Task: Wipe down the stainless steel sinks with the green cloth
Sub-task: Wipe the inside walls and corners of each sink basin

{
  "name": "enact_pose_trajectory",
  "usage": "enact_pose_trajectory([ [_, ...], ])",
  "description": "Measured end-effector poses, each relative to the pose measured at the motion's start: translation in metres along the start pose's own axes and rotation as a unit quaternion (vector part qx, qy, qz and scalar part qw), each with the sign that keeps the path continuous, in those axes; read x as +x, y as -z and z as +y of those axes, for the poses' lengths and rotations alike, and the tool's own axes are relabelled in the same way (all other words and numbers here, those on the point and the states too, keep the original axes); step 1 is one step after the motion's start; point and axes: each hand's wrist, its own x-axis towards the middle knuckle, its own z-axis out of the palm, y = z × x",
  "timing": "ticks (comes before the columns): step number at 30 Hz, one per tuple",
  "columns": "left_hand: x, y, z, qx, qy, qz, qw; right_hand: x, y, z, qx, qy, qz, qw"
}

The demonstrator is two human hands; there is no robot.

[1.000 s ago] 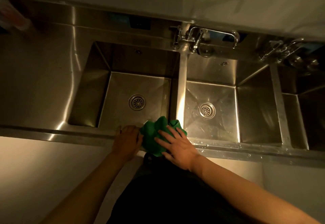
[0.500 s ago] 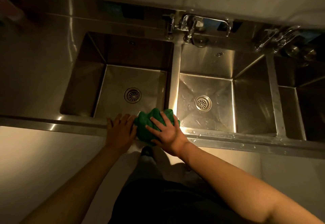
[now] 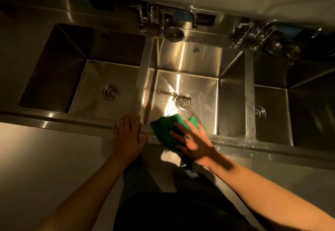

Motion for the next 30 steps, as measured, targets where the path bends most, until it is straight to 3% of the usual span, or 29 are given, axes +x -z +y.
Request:
enact_pose_trajectory([
  [3,-0.001,-0.006,0.026,-0.019,0.024,0.016,0.999,-0.043,0.016,0.045,-0.057,-0.043,0.091,0.993],
  [4,-0.001,-0.007,0.033,-0.016,0.016,0.022,0.999,-0.054,0.021,0.061,-0.040,-0.055,0.064,0.996],
  [7,-0.003,-0.013,0.061,-0.001,-0.035,0.030,0.999,-0.092,0.027,0.110,-0.151,0.007,0.055,0.987],
  [9,-0.002,-0.019,0.085,0.003,-0.072,0.025,0.997,-0.120,0.036,0.135,-0.289,0.003,0.079,0.954],
  [12,0.000,-0.030,0.119,0.028,-0.101,0.003,0.994,-0.142,0.062,0.149,-0.249,-0.049,0.003,0.967],
  [21,0.001,-0.035,0.131,0.031,-0.109,0.029,0.993,-0.199,0.082,0.183,-0.341,-0.114,-0.022,0.933],
  [26,0.002,-0.037,0.132,0.018,-0.103,0.036,0.994,-0.169,0.061,0.151,-0.244,-0.145,0.046,0.958],
  [30,0.002,-0.037,0.129,-0.010,-0.108,0.036,0.993,-0.122,0.038,0.115,-0.215,-0.093,0.067,0.970],
])
